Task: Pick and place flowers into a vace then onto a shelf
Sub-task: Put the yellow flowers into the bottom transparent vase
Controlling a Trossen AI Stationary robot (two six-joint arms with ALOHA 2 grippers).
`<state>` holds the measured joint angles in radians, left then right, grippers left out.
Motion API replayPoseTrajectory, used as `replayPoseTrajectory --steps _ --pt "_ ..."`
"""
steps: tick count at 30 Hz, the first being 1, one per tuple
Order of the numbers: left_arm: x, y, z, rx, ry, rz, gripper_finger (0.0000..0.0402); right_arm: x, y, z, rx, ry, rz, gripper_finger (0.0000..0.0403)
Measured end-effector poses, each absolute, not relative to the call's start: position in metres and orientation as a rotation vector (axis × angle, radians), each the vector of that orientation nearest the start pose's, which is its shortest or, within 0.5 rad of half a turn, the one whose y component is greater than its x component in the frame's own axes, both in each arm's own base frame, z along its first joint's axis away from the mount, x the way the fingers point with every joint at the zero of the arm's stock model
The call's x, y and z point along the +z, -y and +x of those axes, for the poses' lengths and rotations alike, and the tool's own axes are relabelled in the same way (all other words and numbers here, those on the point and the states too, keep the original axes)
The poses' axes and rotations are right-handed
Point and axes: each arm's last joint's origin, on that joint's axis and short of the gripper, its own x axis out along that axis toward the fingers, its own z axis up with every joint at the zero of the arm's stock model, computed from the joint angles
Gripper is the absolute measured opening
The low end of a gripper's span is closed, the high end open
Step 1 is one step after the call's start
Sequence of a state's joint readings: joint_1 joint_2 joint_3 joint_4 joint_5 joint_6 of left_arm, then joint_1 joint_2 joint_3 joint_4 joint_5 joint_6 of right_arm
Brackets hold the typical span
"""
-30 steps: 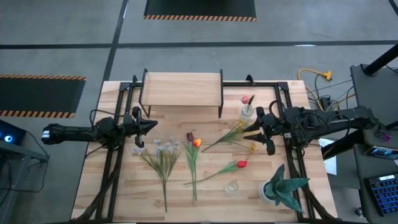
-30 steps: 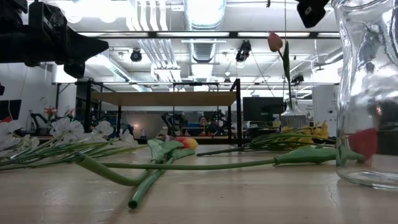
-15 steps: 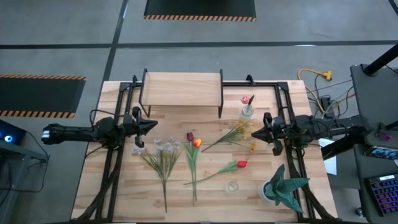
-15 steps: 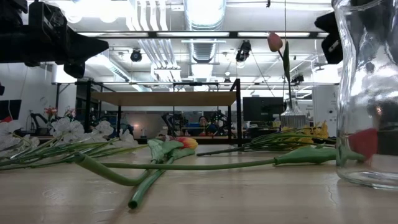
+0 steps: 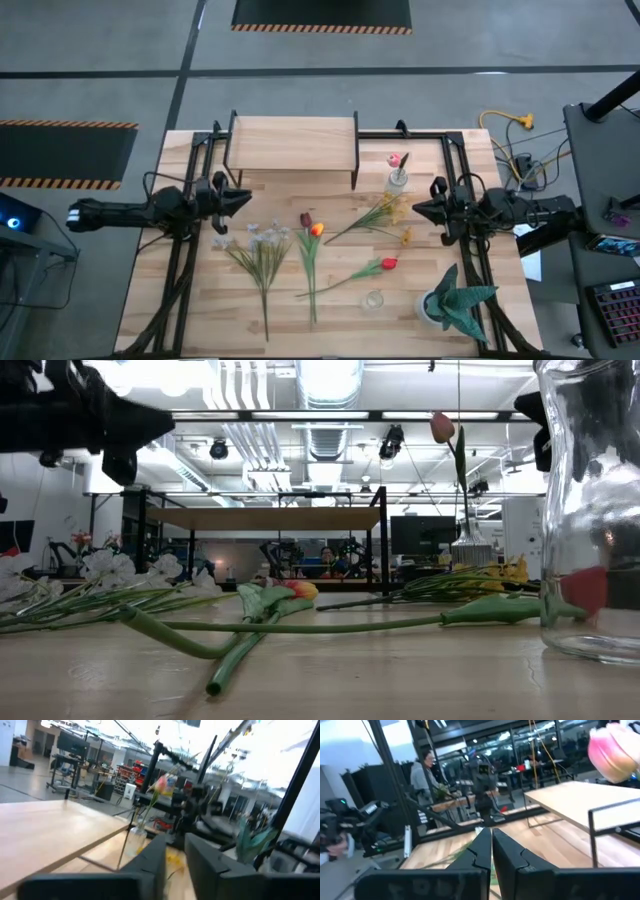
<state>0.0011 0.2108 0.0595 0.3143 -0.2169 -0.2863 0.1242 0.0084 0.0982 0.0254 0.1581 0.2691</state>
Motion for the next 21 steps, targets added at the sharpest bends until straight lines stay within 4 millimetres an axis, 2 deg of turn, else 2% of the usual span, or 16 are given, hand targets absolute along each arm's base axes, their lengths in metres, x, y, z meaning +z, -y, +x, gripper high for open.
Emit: replayPoseTrajectory --steps 5,10,15,21 --pt "0.230 -0.007 0.112 0.202 0.228 -0.316 0.0135 0.196 -0.007 0.091 -0.025 0.083 0.280 0.0009" --pt "0.270 -0.009 0.129 0.272 0.228 -0.319 0.0152 0.196 -0.007 0.091 -0.025 0.082 0.280 0.0009" --pt "0.311 -0.010 0.162 0.329 0.211 -0.289 0.0153 0.196 -0.007 0.091 -0.025 0.082 0.281 0.0009" --pt "0.340 -0.011 0.214 0.355 0.139 -0.172 0.0153 0.196 -0.007 0.091 -0.024 0.082 0.292 0.0009"
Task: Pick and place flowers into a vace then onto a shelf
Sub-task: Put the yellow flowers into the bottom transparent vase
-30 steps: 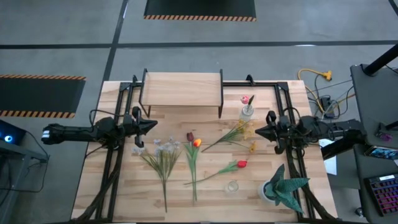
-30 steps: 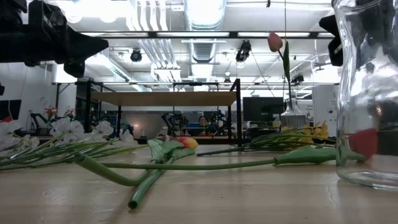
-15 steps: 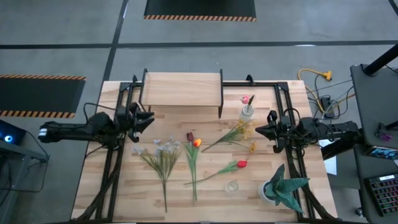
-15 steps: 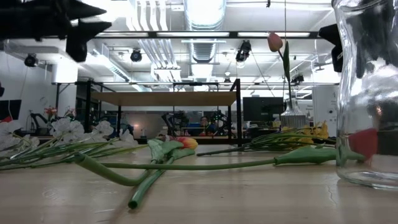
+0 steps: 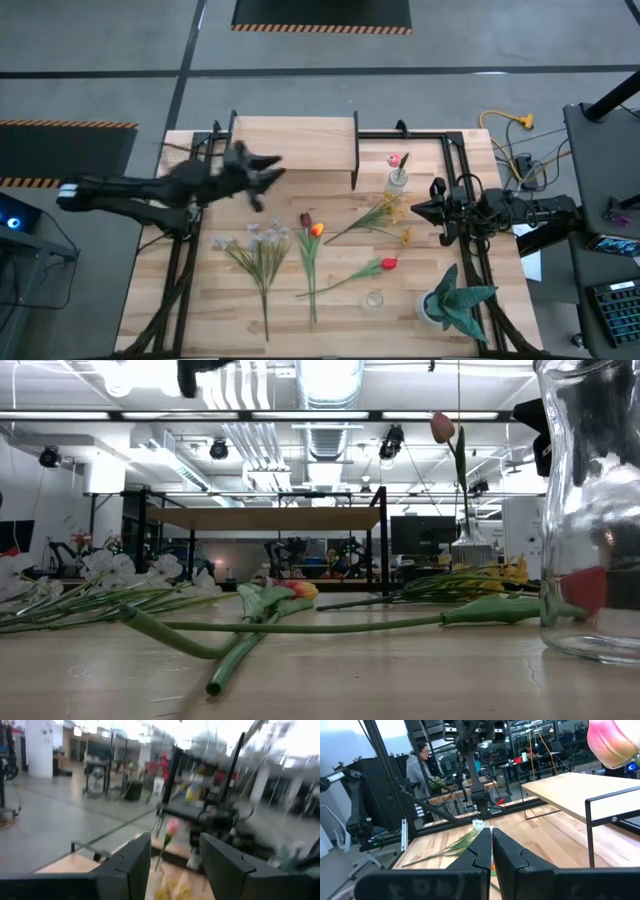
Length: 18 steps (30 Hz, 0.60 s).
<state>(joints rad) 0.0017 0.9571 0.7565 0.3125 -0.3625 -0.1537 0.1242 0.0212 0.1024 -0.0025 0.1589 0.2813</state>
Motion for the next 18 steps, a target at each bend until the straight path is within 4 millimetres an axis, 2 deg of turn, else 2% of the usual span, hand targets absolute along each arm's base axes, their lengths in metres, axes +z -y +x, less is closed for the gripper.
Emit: replayPoseTrajectory --steps 3,6,12,18 --pt "0.341 -0.011 0.246 0.374 0.072 -0.157 0.0153 0.196 -0.007 0.091 -0.023 0.083 0.292 0.0009" --pt "0.355 -0.012 0.273 0.377 0.064 -0.144 0.0153 0.197 -0.007 0.091 -0.021 0.083 0.292 0.0009" --pt "0.347 -0.015 0.330 0.404 -0.220 -0.085 0.0153 0.197 -0.007 0.091 -0.020 0.082 0.288 0.0009" --pt "0.343 -0.016 0.377 0.423 -0.464 -0.076 0.0153 0.197 -0.007 0.091 -0.022 0.081 0.287 0.0009"
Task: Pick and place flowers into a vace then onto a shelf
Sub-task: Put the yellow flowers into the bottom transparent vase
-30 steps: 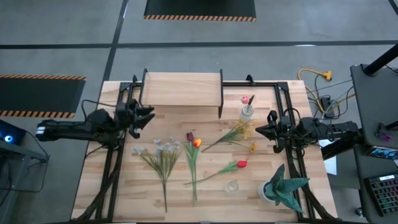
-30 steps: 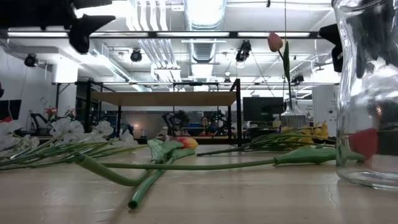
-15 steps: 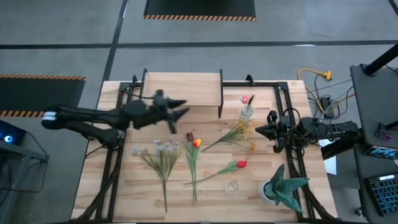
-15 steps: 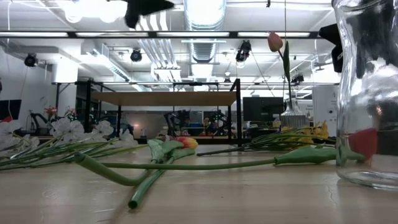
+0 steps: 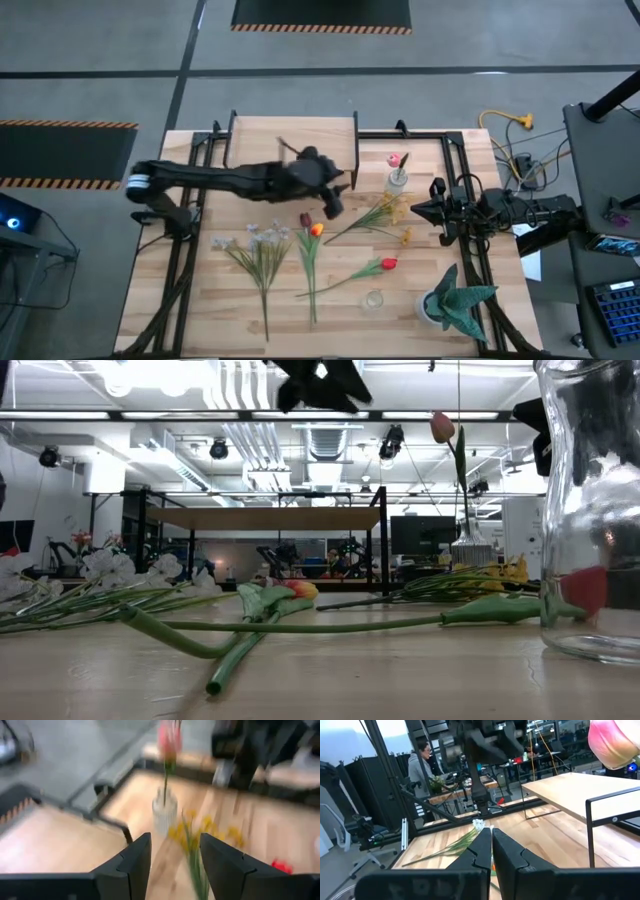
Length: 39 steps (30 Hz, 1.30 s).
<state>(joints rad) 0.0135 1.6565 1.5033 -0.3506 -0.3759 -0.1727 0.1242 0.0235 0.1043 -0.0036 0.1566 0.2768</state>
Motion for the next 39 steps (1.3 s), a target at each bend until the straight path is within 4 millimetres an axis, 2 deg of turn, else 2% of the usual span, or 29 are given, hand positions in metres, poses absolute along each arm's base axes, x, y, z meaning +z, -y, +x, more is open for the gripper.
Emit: replayPoseTrajectory --steps 6,12,17,24,33,39 --pt "0.340 -0.015 0.411 0.432 -0.660 -0.105 0.0153 0.194 -0.007 0.091 -0.026 0.056 0.284 0.0009" --pt "0.319 -0.012 0.447 0.325 -0.757 -0.140 0.0153 0.190 -0.007 0.092 -0.033 0.008 0.277 0.0009" --pt "0.301 -0.012 0.465 0.324 -0.787 -0.138 0.0153 0.189 -0.007 0.092 -0.034 0.003 0.276 0.0009" --pt "0.266 -0.011 0.466 0.322 -0.854 -0.186 0.0153 0.188 -0.007 0.092 -0.035 -0.011 0.257 0.0009" --pt "0.190 -0.006 0.462 0.279 -0.796 -0.299 0.0153 0.187 -0.007 0.092 -0.037 -0.025 0.246 0.0009" --pt "0.166 -0.005 0.452 0.289 -0.817 -0.349 0.0153 0.187 -0.007 0.092 -0.037 -0.025 0.219 0.0009"
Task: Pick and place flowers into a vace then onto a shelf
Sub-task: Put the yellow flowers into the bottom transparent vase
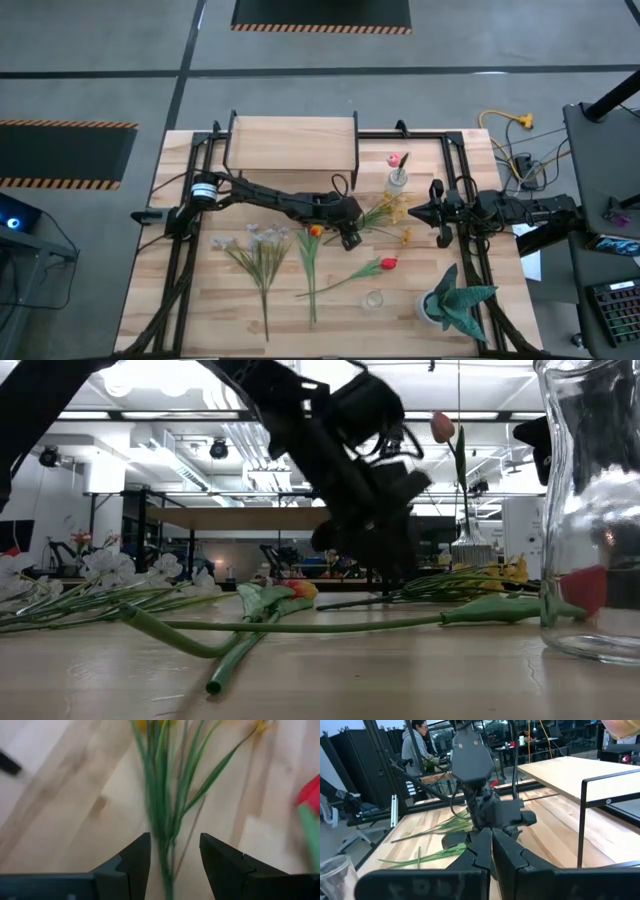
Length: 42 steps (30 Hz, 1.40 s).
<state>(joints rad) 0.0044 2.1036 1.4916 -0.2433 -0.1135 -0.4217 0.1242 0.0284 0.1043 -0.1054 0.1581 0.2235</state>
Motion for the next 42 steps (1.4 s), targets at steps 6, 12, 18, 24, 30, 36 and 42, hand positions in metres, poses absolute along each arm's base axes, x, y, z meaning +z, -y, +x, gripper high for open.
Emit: replayPoseTrajectory --steps 6,12,18,24,30,36,42 --pt "0.161 -0.006 0.450 0.292 -0.833 -0.347 0.0163 0.187 -0.007 0.092 -0.038 -0.025 0.201 0.0009" --pt "0.167 -0.006 0.453 0.288 -0.812 -0.349 0.0243 0.187 -0.007 0.092 -0.038 -0.025 0.198 0.0009" --pt "0.162 -0.007 0.455 0.281 -0.810 -0.332 0.0290 0.187 -0.007 0.092 -0.038 -0.027 0.153 0.0009" --pt "0.142 -0.005 0.462 0.264 -0.809 -0.306 0.0292 0.186 -0.007 0.092 -0.039 -0.029 0.152 0.0009" --pt "0.136 -0.005 0.463 0.277 -0.817 -0.297 0.0269 0.185 -0.007 0.092 -0.039 -0.038 0.155 0.0009" --pt "0.137 -0.006 0.463 0.286 -0.825 -0.298 0.0173 0.185 -0.007 0.092 -0.039 -0.040 0.158 0.0009" --pt "0.145 -0.005 0.469 0.255 -0.803 -0.315 0.0038 0.185 -0.007 0.092 -0.039 -0.038 0.160 0.0009"
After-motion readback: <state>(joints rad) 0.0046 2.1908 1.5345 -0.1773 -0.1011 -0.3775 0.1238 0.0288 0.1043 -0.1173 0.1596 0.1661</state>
